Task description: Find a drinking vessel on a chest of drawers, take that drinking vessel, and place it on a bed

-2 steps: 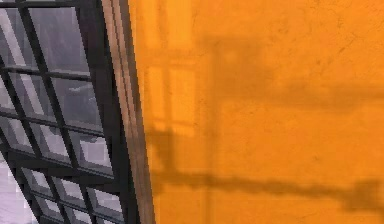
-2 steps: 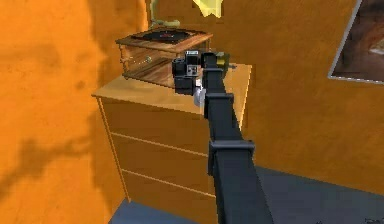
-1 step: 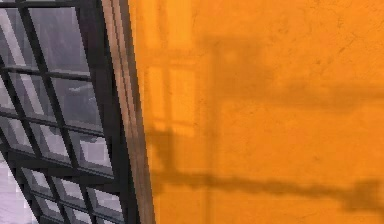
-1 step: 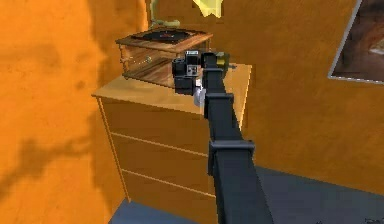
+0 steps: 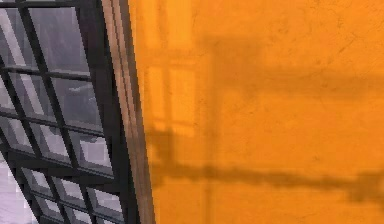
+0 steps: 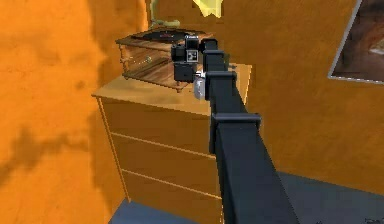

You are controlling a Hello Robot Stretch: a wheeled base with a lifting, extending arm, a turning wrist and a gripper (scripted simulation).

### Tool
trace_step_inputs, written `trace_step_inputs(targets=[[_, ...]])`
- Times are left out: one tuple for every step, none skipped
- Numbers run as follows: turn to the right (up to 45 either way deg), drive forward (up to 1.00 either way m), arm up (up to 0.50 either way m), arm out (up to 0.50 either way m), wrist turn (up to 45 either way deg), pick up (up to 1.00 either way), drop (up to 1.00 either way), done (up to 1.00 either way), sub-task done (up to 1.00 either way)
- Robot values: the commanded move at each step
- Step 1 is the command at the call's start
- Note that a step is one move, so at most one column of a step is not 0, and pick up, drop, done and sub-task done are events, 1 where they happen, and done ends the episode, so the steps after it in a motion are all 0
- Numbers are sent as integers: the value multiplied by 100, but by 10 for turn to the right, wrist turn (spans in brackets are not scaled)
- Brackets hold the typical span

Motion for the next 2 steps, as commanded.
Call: trace_step_inputs(targets=[[0,0,0,0,-450,0,0,0,0],[0,0,0,0,-450,0,0,0,0]])
